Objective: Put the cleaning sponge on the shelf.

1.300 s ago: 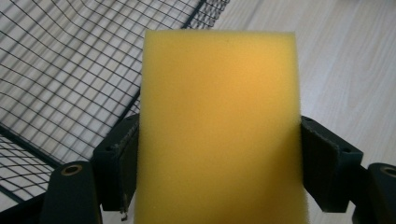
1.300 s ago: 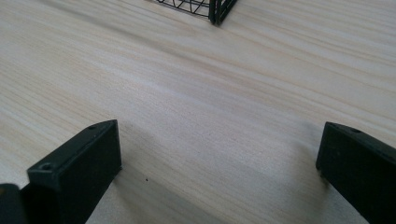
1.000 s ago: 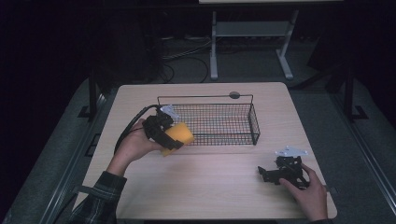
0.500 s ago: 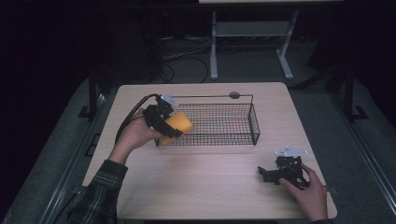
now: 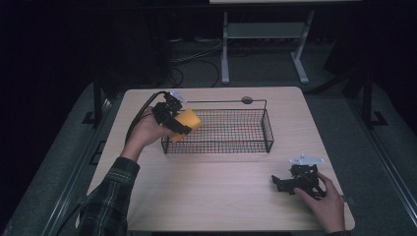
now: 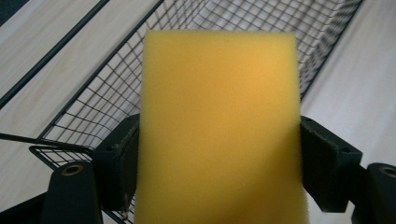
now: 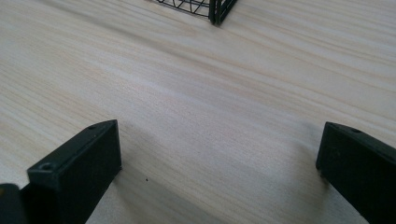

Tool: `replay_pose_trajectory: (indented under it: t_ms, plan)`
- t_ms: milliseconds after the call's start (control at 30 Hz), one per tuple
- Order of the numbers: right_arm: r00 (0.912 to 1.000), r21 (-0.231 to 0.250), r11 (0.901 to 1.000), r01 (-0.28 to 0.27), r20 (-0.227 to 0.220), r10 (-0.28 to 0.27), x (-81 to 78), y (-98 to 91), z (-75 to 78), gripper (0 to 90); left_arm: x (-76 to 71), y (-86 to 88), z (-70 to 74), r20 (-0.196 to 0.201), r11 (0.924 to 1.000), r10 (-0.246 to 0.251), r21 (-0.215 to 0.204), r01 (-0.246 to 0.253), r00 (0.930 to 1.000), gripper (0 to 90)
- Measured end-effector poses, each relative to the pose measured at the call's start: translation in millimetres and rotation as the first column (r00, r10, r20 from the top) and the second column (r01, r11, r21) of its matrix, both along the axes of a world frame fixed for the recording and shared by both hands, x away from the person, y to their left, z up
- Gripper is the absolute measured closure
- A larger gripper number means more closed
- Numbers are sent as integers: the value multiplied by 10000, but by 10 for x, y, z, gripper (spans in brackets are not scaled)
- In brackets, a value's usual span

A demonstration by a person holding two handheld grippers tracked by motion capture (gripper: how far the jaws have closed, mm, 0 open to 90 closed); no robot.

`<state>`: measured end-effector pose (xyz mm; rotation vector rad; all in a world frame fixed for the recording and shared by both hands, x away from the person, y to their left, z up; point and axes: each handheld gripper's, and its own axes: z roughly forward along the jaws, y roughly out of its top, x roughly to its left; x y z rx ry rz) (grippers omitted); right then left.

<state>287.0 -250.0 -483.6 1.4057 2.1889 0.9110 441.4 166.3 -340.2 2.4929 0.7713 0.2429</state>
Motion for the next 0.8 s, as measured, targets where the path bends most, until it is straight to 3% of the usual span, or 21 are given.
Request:
replay_pose_trajectory:
  t_ms: [200, 433, 800]
  plan:
    - [10000, 9, 10000, 8, -4, -8, 0, 1, 0, 0, 109, 14, -96, 62, 10000, 23, -92, -23, 10000, 239]
    - [10000, 10, 10000, 8, -4, -8, 0, 1, 0, 0, 202, 19, -207, 217, 9999, 81, 89, -83, 9997, 239]
    - [10000, 8, 10000, 7, 0, -7, 0, 1, 0, 0, 294, -41, -369, -42, 9993, 14, 381, -12, 10000, 239]
